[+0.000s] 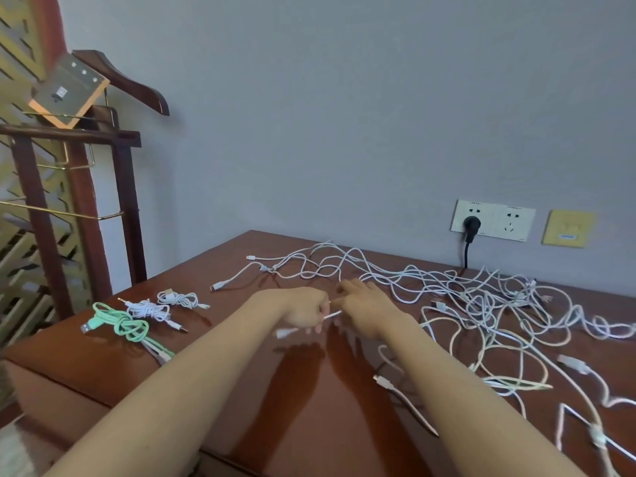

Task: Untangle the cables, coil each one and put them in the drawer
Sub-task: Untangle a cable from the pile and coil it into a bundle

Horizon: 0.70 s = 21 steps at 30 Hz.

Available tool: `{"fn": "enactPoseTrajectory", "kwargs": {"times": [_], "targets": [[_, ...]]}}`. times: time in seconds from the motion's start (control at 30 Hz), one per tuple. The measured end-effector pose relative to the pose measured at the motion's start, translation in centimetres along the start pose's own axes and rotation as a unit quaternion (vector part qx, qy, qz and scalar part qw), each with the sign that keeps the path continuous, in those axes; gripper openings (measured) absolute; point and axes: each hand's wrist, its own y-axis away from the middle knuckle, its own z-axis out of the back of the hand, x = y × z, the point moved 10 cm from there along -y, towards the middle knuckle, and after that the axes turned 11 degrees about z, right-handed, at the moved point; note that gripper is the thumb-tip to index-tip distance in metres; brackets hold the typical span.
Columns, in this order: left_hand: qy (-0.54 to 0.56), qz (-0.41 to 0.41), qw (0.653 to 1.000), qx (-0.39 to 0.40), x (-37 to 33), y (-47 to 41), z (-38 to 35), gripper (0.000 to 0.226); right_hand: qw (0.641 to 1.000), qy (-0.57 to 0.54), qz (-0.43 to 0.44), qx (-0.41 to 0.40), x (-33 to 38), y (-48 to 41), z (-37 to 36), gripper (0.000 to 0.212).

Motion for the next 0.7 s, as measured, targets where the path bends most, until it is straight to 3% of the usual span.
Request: {"fn": "enactPoseTrajectory", "kwargs": {"times": [0.13,0.27,0.33,0.43,0.5,0.57,0.6,0.7], "targets": [[0.146,-0.045,0.988,-0.036,-2.6,0.8,2.9,0.022,0.986,-0.125,-0.069,-0.086,-4.5,1.7,2.7,0.033],[0.345,-0.099,0.933,-0.041,-5.1,0.9,5.1,0.031,0.929,-0.261,-0.155,-0.213,-10.0,5.4,5.3,0.018],[0.449,-0.122,0.885,-0.014,-6.5,1.0,5.4,0.031,0.894,-0.303,-0.200,-0.263,-12.5,8.3,6.2,0.020],[0.594,-0.161,0.787,0.027,-8.6,1.0,5.7,0.032,0.848,-0.348,-0.239,-0.321,-15.5,12.8,7.2,0.026],[0.669,-0.181,0.721,0.028,-9.4,0.6,6.2,0.032,0.804,-0.391,-0.254,-0.370,-17.0,15.7,7.5,0.027],[0.714,-0.175,0.677,0.027,-9.9,-0.3,6.1,0.031,0.774,-0.415,-0.267,-0.398,-17.6,18.2,7.5,0.026],[0.727,-0.169,0.664,0.033,-10.4,-0.8,5.8,0.031,0.778,-0.408,-0.268,-0.396,-17.5,19.1,7.5,0.024],[0.737,-0.152,0.657,0.045,-12.4,-1.7,4.5,0.029,0.846,-0.340,-0.262,-0.316,-16.0,20.1,6.9,0.015]]}}
